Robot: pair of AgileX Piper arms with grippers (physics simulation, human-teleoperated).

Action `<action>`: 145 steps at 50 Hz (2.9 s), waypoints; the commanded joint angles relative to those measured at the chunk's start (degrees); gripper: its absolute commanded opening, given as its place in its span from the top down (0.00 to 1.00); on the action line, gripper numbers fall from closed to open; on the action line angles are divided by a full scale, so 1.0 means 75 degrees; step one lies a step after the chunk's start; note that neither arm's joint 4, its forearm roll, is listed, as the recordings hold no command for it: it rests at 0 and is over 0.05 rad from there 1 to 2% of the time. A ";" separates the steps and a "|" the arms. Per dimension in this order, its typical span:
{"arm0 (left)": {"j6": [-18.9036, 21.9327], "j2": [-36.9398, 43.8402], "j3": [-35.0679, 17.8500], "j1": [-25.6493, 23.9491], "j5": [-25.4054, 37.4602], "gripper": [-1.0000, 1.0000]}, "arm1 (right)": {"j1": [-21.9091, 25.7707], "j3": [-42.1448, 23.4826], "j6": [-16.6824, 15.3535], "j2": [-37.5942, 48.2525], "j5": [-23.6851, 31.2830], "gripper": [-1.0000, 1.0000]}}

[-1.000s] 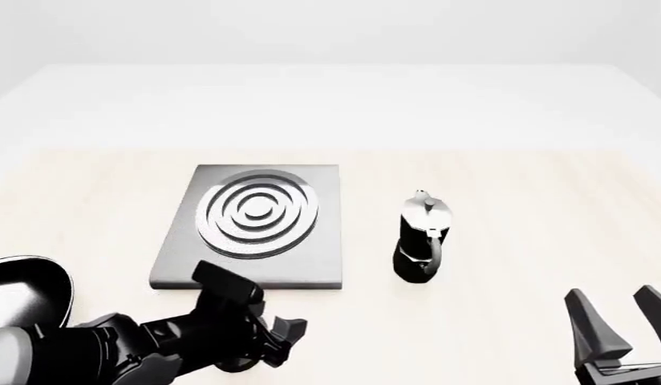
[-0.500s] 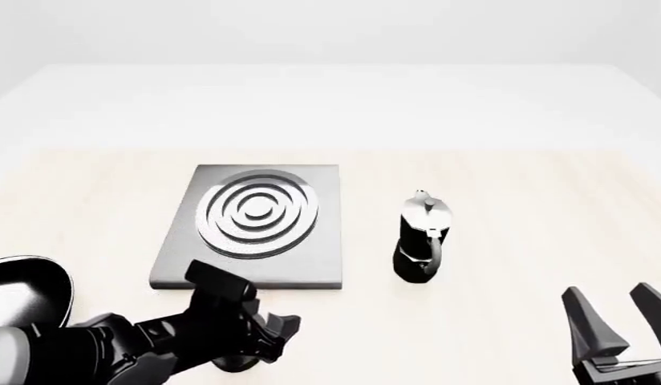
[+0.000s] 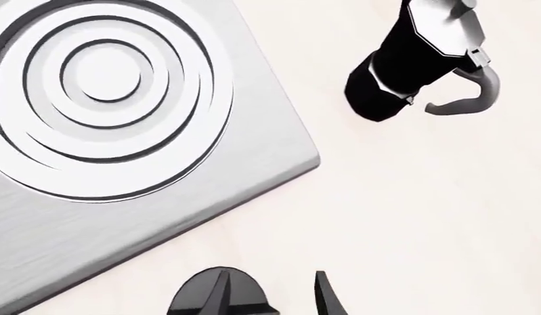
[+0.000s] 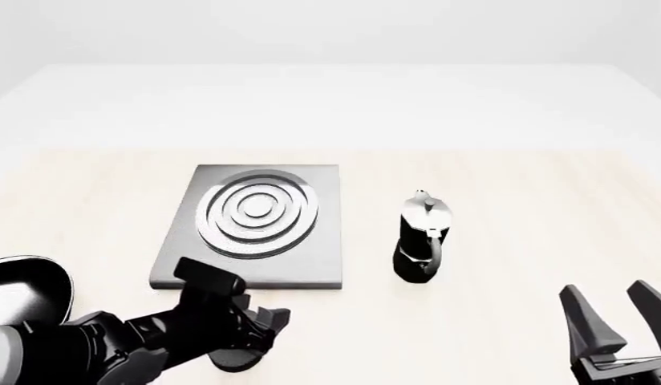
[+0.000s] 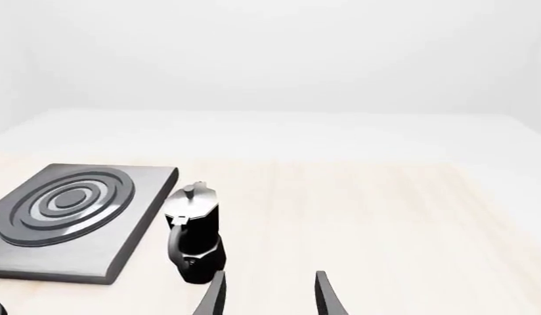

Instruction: Turn on the stove and put the moka pot on it.

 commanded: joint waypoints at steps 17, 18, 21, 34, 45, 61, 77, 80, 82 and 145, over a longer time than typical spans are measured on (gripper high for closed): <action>0.0270 -0.0267 0.0239 0.0494 0.0250 0.00 | 0.0152 0.0000 -0.0029 0.0649 -0.0699 0.00; 0.0271 -0.0283 0.0247 0.0507 0.0255 0.00 | 0.0161 0.0000 -0.0031 0.0670 -0.0720 0.00; 0.0306 -0.0282 0.0264 0.0571 0.0231 0.00 | 0.0179 0.0000 -0.0031 0.0742 -0.0798 0.00; 0.0504 -0.2397 -0.0555 0.0933 0.1883 0.00 | 0.0204 0.0000 -0.0031 0.0513 -0.0602 0.00; 0.1240 -0.4921 -0.2113 0.1730 0.3721 0.00 | 0.0147 0.0000 -0.0020 0.0159 -0.0254 0.00; 0.1842 -0.7091 -0.2211 0.3072 0.4061 0.00 | 0.0465 -0.0002 -0.0021 0.0416 -0.0714 0.00; 0.1978 -0.8672 -0.0586 0.3961 0.3494 0.00 | 0.1153 -0.1034 -0.0506 0.0290 0.0215 0.00; 0.2090 -0.8953 -0.0119 0.4142 0.3322 0.00 | 0.1356 -0.1339 -0.0559 0.0406 0.0389 0.00; 0.2146 -0.9178 0.0178 0.4315 0.3234 0.00 | 0.1395 -0.1448 -0.0642 0.0589 0.0372 0.00; 0.2673 -1.0911 0.2807 0.4565 0.2441 0.00 | 0.2251 -0.2000 0.0435 0.7639 -0.3790 0.00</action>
